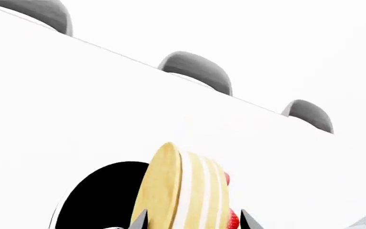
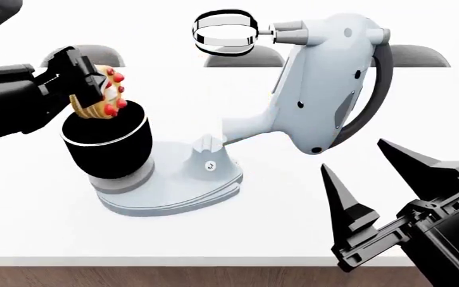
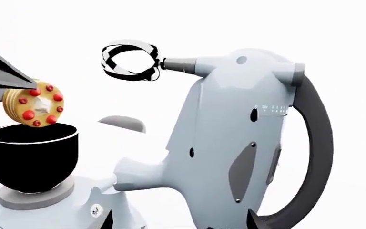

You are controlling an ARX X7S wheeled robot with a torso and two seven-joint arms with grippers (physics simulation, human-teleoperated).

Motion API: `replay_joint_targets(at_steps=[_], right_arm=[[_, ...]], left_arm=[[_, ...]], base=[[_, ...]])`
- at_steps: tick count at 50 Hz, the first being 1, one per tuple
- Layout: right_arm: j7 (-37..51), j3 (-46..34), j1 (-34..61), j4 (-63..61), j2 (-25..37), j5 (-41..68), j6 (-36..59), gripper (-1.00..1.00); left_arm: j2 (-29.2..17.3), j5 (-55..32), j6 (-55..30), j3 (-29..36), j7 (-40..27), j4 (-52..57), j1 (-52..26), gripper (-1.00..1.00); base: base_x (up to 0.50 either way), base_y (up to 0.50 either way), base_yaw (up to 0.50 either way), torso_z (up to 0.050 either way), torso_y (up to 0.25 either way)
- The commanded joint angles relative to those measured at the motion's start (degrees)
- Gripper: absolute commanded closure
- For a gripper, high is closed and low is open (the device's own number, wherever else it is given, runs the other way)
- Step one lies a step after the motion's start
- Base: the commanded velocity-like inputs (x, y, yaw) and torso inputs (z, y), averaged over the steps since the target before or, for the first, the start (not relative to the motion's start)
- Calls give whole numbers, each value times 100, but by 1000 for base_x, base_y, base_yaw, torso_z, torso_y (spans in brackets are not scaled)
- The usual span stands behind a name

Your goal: Place the cake in the stand mixer bowl.

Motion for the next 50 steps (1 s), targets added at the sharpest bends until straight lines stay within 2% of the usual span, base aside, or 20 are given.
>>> replay_joint_targets(at_steps=[1,21,39,50], right_arm=[[-76,-45,-107,41,7,-122,-131,-100],[-127,-83,-221,101,15,-215,-311,-100],[-150,-87,-306,129,44,-255,-452,-100],[-183,-99,-357,175,48,-305,-543,-100]], left_arm=[[265,379,-82,291,188,-478,-302,100],[369,301,-149,614,-157,-906,-462,100],[614,815,-339,1018,-103,-1479,-821,100],[676,620,-516,1203,-284,-1678,-914,100]], base=[[0,0,0,0,0],[0,0,0,0,1],[1,0,0,1,1],[1,0,0,0,0]])
